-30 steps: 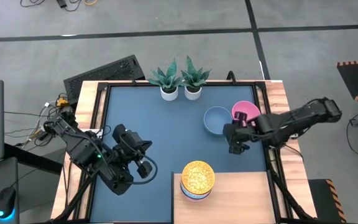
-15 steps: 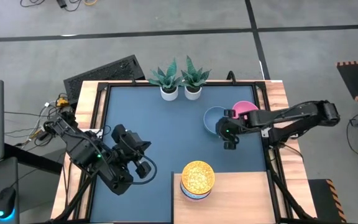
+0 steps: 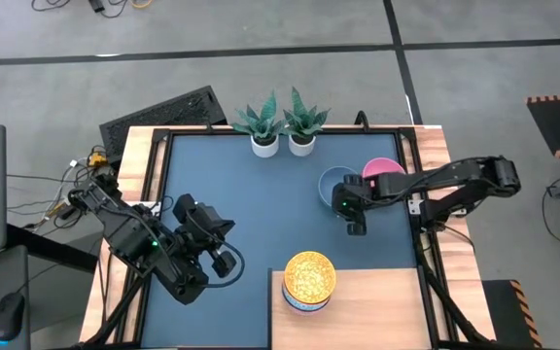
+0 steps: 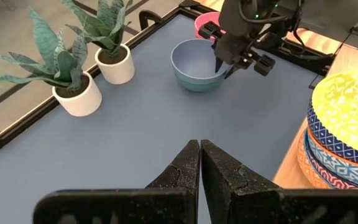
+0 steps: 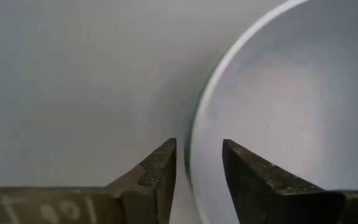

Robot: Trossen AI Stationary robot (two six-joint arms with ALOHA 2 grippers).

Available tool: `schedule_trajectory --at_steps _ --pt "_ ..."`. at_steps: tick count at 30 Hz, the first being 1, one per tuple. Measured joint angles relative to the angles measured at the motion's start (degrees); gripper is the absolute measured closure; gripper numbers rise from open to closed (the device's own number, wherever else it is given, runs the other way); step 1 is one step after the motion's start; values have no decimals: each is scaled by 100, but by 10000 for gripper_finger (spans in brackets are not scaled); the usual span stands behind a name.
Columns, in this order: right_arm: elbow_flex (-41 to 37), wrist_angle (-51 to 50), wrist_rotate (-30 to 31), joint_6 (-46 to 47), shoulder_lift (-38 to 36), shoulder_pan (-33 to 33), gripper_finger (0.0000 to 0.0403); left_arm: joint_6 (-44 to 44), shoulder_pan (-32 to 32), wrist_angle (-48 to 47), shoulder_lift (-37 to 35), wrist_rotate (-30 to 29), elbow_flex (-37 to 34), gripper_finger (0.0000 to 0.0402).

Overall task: Place and stack bowls onto a shelf
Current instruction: Put the blue bowl on the shelf

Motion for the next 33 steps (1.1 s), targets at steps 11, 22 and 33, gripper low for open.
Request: schedule_trajectory --at_steps 11,22,33 --pt "-2 -130 -80 -142 -200 -7 282 -43 0 2 0 -46 1 401" --pt "0 -96 -292 -234 -219 -11 320 -114 0 9 0 -97 1 401" --pt "5 -114 -258 74 -232 0 375 -136 0 11 0 -266 1 401"
